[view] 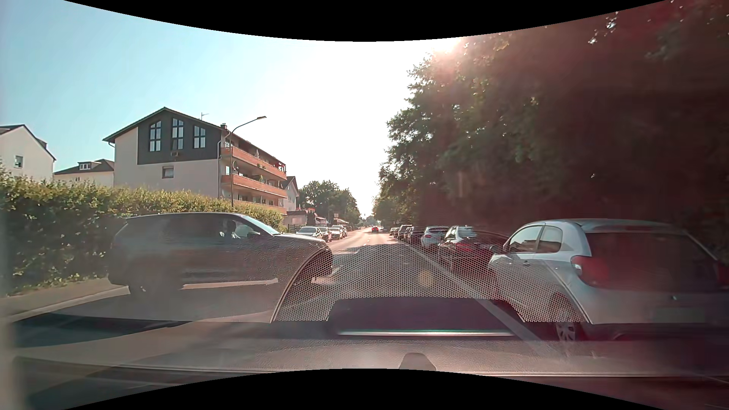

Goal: Follow the waypoints while adhering to traffic rules and regulations

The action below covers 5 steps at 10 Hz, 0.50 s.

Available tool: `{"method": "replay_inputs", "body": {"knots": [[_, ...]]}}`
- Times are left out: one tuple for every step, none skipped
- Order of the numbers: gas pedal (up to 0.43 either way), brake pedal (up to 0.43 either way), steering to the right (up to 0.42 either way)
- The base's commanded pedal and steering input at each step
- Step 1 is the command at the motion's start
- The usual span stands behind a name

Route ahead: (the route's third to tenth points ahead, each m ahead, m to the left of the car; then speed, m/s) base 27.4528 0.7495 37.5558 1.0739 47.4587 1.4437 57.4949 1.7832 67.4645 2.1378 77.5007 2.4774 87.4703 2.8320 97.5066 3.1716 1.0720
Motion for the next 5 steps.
{"method": "replay_inputs", "body": {"knots": [[0.000,0.012,-0.014],[0.000,0.000,-0.014],[0.000,0.000,-0.014],[0.000,0.000,-0.014],[0.000,0.000,-0.014]]}}
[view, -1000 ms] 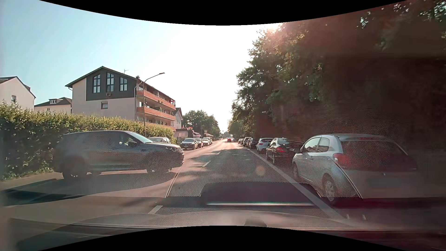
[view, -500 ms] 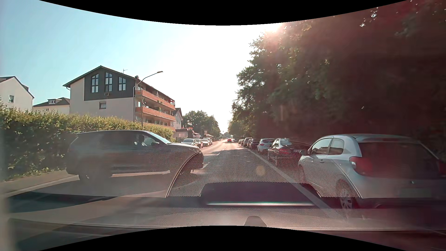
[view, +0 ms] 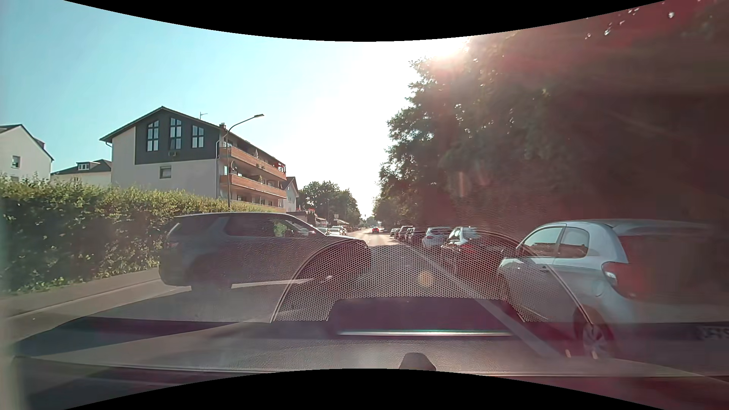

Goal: Follow the waypoints while adhering to traffic rules and regulations

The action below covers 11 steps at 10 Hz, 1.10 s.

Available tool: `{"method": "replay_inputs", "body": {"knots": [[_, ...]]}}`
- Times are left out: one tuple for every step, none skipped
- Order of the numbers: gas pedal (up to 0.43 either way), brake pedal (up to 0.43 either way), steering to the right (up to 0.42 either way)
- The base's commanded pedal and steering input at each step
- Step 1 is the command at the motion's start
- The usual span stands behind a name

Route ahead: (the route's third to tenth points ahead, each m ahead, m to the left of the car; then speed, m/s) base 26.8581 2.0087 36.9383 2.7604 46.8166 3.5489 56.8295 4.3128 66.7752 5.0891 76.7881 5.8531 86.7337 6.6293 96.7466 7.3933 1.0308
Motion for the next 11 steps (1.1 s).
{"method": "replay_inputs", "body": {"knots": [[0.000,0.000,-0.014],[0.000,0.000,-0.014],[0.000,0.000,-0.014],[0.000,0.000,-0.014],[0.000,0.000,-0.014],[0.047,0.000,-0.014],[0.059,0.000,-0.014],[0.079,0.000,-0.014],[0.098,0.000,-0.014],[0.150,0.000,-0.014],[0.169,0.000,-0.014]]}}
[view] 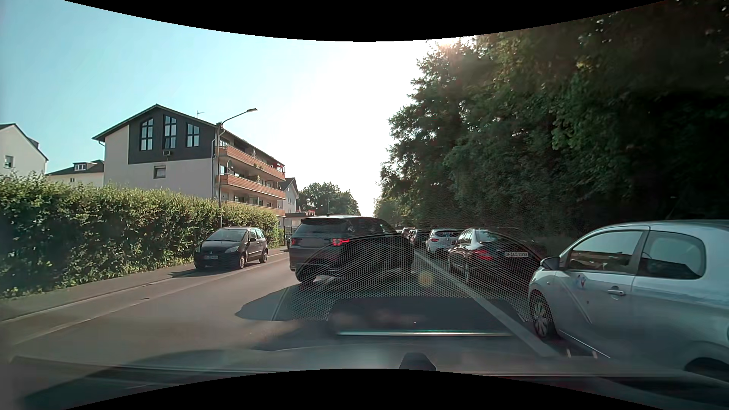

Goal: Follow the waypoints while adhering to traffic rules and regulations

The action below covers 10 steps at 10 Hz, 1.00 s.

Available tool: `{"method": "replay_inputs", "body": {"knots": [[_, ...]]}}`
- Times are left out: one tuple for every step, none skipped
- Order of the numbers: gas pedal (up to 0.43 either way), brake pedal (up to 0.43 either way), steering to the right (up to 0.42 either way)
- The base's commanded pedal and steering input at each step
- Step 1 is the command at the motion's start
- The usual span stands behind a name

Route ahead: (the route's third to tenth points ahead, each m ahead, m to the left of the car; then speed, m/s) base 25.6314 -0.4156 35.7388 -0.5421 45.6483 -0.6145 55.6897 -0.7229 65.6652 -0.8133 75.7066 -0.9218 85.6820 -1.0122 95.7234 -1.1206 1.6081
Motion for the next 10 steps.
{"method": "replay_inputs", "body": {"knots": [[0.189,0.000,-0.014],[0.209,0.000,-0.014],[0.220,0.000,-0.014],[0.228,0.000,-0.013],[0.240,0.000,-0.013],[0.248,0.000,-0.013],[0.268,0.000,-0.014],[0.268,0.000,-0.014],[0.280,0.000,-0.014],[0.287,0.000,-0.014]]}}
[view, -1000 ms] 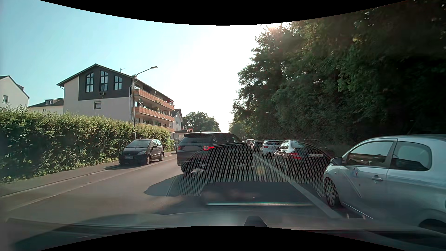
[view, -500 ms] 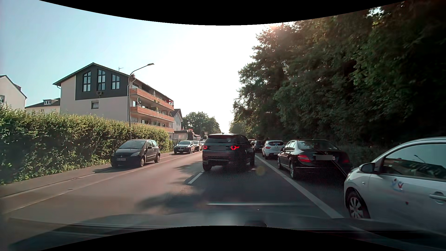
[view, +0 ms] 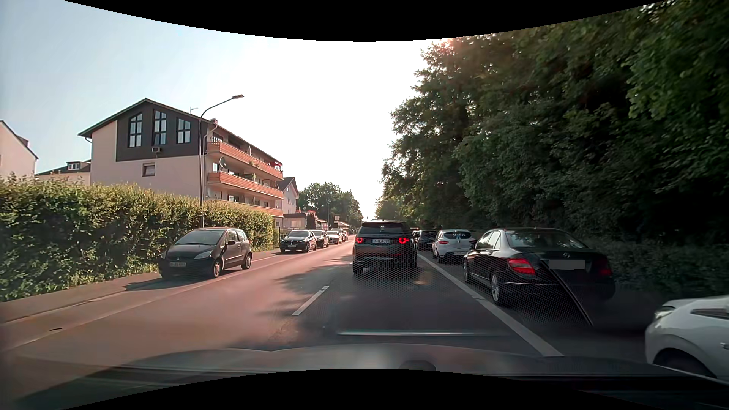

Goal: Follow the waypoints while adhering to traffic rules and regulations

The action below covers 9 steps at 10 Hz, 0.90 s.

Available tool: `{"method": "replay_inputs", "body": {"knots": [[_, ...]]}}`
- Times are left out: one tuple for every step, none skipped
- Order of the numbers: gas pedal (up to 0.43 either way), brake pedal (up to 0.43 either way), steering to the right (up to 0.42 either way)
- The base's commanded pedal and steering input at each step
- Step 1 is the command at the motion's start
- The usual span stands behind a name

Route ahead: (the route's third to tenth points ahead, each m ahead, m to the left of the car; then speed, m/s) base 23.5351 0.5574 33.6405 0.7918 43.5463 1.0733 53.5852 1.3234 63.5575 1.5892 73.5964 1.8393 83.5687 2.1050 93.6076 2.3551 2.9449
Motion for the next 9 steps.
{"method": "replay_inputs", "body": {"knots": [[0.299,0.000,-0.013],[0.299,0.000,-0.013],[0.311,0.000,-0.013],[0.311,0.000,-0.013],[0.311,0.000,-0.013],[0.311,0.000,-0.012],[0.311,0.000,-0.013],[0.311,0.000,-0.012],[0.311,0.000,-0.012]]}}
